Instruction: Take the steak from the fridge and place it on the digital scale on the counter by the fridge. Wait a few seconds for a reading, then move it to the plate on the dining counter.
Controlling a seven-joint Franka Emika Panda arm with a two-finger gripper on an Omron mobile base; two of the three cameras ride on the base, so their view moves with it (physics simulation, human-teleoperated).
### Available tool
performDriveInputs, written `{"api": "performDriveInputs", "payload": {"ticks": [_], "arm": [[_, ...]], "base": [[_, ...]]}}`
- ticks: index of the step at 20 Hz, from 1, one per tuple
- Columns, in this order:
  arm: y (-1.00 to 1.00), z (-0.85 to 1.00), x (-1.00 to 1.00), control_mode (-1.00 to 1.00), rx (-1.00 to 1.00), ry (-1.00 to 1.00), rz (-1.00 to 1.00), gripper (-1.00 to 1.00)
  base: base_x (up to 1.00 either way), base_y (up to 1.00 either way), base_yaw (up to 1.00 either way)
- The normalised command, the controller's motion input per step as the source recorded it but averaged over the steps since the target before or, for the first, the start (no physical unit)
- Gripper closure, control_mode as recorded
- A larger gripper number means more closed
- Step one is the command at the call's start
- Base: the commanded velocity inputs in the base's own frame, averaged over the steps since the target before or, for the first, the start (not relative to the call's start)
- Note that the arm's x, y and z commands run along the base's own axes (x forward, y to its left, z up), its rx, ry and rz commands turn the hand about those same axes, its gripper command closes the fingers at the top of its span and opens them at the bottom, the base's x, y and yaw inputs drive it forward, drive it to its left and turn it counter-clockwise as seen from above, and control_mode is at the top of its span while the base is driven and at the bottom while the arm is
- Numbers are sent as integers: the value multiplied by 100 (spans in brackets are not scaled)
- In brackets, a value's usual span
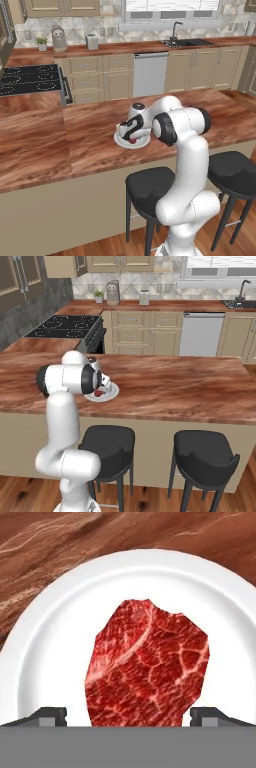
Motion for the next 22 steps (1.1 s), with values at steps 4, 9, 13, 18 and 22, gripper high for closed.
{"api": "performDriveInputs", "payload": {"ticks": [4, 9, 13, 18, 22], "arm": [[1, 72, -38, -100, 0, -19, -3, -100], [-3, 91, -90, -100, 0, -19, -6, -100], [-12, 78, -100, -100, 1, -7, -7, -100], [-8, 66, -100, -100, 5, 1, -5, -100], [-3, 68, -100, -100, 10, 8, -1, -100]], "base": [[0, 0, 0], [0, 0, 0], [0, 0, 0], [0, 0, 0], [0, 0, 0]]}}
